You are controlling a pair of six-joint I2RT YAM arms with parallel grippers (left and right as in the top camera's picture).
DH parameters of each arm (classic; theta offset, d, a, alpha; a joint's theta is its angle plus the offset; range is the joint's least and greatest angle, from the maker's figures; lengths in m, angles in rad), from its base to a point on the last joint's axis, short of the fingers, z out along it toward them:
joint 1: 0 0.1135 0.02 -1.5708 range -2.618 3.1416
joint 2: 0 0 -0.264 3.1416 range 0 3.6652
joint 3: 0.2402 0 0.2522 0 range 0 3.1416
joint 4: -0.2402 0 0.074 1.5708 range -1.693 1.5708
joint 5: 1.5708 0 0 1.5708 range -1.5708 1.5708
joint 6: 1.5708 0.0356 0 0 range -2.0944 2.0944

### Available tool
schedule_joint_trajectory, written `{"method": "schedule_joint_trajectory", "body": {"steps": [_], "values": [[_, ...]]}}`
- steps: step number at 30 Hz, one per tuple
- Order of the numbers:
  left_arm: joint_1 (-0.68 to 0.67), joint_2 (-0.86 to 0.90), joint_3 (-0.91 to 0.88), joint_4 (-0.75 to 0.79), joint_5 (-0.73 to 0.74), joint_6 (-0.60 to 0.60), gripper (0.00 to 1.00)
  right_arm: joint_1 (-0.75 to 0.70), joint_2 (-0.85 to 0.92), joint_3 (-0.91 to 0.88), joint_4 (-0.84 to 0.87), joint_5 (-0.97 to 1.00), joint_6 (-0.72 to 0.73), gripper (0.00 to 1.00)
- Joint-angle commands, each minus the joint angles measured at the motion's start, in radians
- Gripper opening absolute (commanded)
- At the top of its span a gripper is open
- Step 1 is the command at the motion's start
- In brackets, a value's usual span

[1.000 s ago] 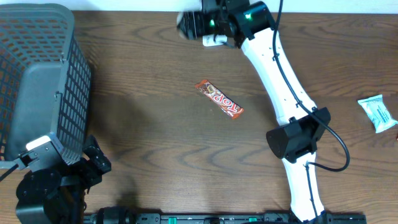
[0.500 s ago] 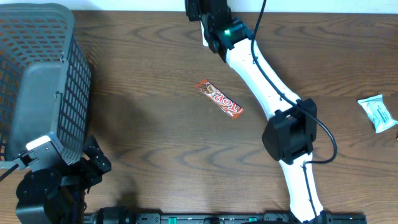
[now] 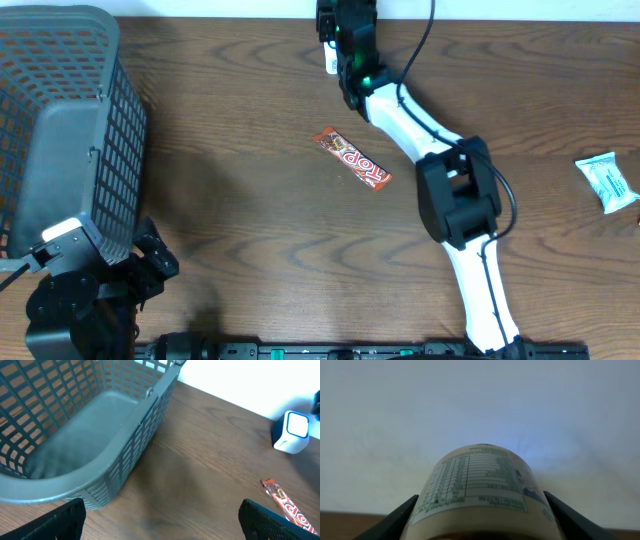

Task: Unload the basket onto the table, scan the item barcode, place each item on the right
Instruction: 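Hold the Knorr jar up in front of the scanner, then carry the Knorr jar right and set it on the table's right side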

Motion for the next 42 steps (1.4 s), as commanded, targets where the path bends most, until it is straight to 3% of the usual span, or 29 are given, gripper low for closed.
{"method": "schedule_joint_trajectory", "body": {"steps": [1, 10, 13, 18, 22, 26, 32, 34, 38, 42], "values": [[0.005, -0.002, 0.0, 0.003, -0.008, 0.001, 0.98, 0.001, 0.041, -0.005, 0.057, 0.009, -0.016, 0.23], [0.005, -0.002, 0.0, 0.003, -0.008, 0.001, 0.98, -0.02, 0.098, -0.005, 0.1, 0.009, -0.016, 0.23], [0.005, -0.002, 0.0, 0.003, -0.008, 0.001, 0.98, -0.02, 0.084, -0.004, 0.119, 0.009, -0.016, 0.27], [0.005, -0.002, 0.0, 0.003, -0.008, 0.001, 0.98, -0.021, -0.017, -0.004, 0.017, 0.019, -0.069, 0.26], [0.005, -0.002, 0.0, 0.003, -0.008, 0.001, 0.98, -0.044, -0.153, -0.004, -0.204, 0.099, -0.114, 0.26], [0.005, -0.002, 0.0, 0.003, -0.008, 0.001, 0.98, -0.101, -0.295, -0.004, -0.564, 0.109, -0.122, 0.24], [0.005, -0.002, 0.0, 0.003, -0.008, 0.001, 0.98, -0.245, -0.393, -0.004, -1.139, 0.055, 0.068, 0.24], [0.005, -0.002, 0.0, 0.003, -0.008, 0.001, 0.98, -0.335, -0.385, -0.006, -1.341, -0.037, 0.088, 0.29], [0.005, -0.002, 0.0, 0.003, -0.008, 0.001, 0.98, -0.468, -0.351, -0.006, -1.509, -0.097, 0.09, 0.26], [0.005, -0.002, 0.0, 0.003, -0.008, 0.001, 0.98, -0.591, -0.305, -0.006, -1.57, -0.1, 0.09, 0.24]]}}
